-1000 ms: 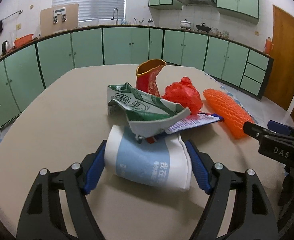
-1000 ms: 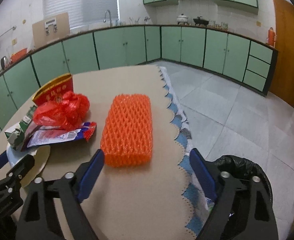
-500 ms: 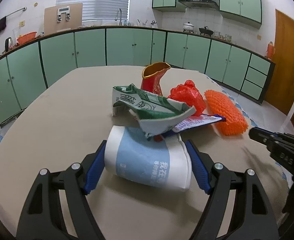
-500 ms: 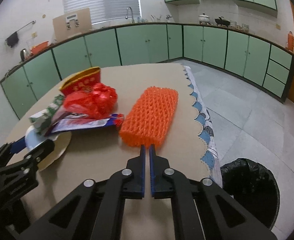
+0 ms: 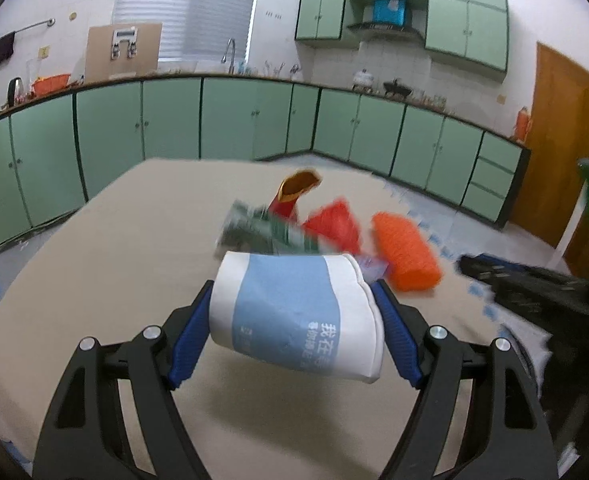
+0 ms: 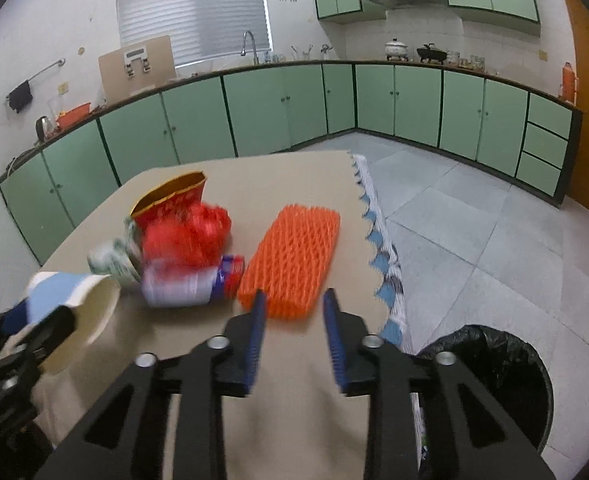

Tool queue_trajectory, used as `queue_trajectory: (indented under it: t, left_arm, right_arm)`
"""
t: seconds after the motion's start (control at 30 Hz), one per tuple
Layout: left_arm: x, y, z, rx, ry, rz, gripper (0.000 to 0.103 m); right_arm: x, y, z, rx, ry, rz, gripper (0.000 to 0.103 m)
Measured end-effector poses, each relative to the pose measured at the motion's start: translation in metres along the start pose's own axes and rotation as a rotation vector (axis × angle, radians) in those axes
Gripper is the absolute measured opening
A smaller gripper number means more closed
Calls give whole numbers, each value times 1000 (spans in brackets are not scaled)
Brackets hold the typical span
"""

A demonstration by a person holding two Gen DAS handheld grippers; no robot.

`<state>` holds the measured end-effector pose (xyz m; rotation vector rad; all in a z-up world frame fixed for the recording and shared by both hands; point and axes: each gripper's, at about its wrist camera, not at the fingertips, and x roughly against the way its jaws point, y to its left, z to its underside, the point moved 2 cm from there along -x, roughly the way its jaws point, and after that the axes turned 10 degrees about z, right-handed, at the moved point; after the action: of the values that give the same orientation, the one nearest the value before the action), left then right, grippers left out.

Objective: Collect trash
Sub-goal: 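Lift the paper cup and orange net and carry both over the black bin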

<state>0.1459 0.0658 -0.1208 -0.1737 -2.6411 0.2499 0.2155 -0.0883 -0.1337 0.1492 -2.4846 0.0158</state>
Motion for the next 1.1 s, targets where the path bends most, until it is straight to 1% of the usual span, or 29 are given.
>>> queue_trajectory:
  t: [0.03, 0.13, 0.2, 0.3, 0.43, 0.57, 0.63, 0.67, 0.7, 0.73, 0.77, 0.83, 0.9, 1.1]
  left_arm:
    - [5, -2, -4, -1, -15, 12, 74]
    - [11, -9, -16, -9, -57, 36, 74]
    - [8, -11, -21, -16, -70, 37, 74]
    - [-10, -8, -25, -24, -76, 8, 74]
    - [-37, 6, -25, -10, -41, -37, 74]
    - [-49, 18, -25, 11, -22, -64, 74]
    - [-51, 19, -24, 10, -17, -69, 74]
    - [-52, 19, -24, 9, -13, -70, 74]
    - [-53, 21, -24, 8, -10, -71, 74]
    - [-54, 21, -23, 11, -4, -72, 74]
    - [-54, 18, -22, 14, -1, -72, 74]
    - [-54, 17, -21, 15, 3, -70, 74]
    - [-50, 16, -20, 10, -2, -67, 74]
    - [-36, 6, -28, -1, -31, -41, 75]
  right_arm:
    - [-1, 0, -2, -6, -4, 3, 43]
    - [-10, 4, -7, -13, -7, 12, 52]
    - [-18, 5, -8, -12, 1, 18, 54]
    - [-33, 9, -9, -9, 26, 26, 56]
    - [-50, 7, -7, -20, 60, 35, 64]
    - [-64, 10, -4, -21, 103, 47, 65]
    - [-73, 9, -1, -29, 144, 32, 64]
    - [-75, 9, 0, -30, 157, 26, 62]
    - [-77, 8, 0, -31, 166, 12, 53]
    - [-77, 8, 0, -29, 166, -2, 39]
    - [-76, 10, 0, -16, 163, -26, 31]
    - [-71, 11, -2, 1, 140, -33, 13]
    - [-65, 12, -2, 3, 123, -40, 11]
    - [-34, -5, -11, -55, 67, -83, 11]
